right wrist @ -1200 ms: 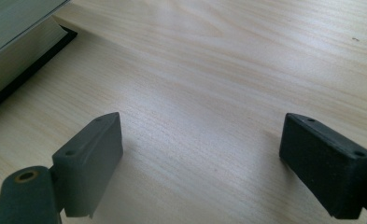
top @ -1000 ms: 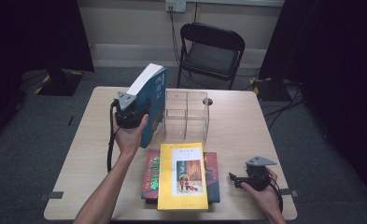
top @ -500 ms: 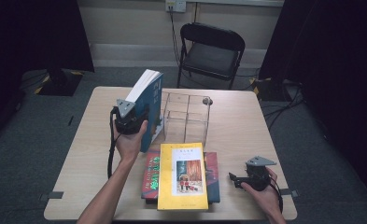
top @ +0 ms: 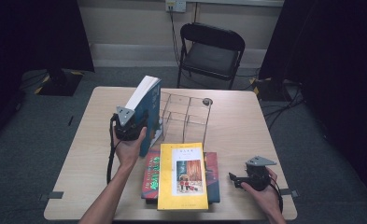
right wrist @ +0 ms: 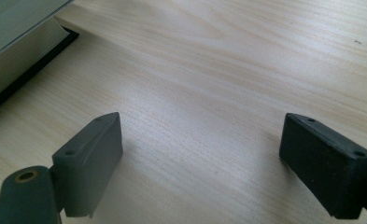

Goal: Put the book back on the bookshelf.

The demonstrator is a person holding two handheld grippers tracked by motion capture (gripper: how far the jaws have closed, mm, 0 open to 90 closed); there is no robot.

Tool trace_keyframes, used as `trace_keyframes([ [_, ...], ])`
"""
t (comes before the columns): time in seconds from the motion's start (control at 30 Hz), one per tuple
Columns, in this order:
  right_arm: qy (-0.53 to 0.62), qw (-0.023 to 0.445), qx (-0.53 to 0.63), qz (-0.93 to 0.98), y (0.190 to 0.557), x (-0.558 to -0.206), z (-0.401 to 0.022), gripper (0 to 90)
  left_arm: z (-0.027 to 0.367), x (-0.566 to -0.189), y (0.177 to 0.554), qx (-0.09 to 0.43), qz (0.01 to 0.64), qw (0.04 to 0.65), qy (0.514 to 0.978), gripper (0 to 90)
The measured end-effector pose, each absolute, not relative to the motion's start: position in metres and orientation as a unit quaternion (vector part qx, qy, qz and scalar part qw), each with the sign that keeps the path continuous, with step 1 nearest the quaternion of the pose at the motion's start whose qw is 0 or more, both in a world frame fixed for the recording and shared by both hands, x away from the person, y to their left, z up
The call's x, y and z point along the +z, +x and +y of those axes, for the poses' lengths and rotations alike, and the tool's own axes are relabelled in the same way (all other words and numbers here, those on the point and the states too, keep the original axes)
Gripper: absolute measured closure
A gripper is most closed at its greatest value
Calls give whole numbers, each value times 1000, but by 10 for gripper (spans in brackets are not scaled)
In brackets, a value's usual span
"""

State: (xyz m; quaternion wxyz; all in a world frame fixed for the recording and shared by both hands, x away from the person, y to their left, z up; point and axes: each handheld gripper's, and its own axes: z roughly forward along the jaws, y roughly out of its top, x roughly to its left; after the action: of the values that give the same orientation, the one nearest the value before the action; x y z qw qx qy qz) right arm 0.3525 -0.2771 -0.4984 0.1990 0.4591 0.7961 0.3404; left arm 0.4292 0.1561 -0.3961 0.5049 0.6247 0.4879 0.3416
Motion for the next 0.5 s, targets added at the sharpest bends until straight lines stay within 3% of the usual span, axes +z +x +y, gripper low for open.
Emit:
trace_keyframes([
  [0.2,460,200,340,796,353,-498,-277,133,159,-398,424,334,493,509,621,608],
  [0.5,461,200,340,795,352,-498,-277,133,166,-380,415,316,485,508,638,523],
])
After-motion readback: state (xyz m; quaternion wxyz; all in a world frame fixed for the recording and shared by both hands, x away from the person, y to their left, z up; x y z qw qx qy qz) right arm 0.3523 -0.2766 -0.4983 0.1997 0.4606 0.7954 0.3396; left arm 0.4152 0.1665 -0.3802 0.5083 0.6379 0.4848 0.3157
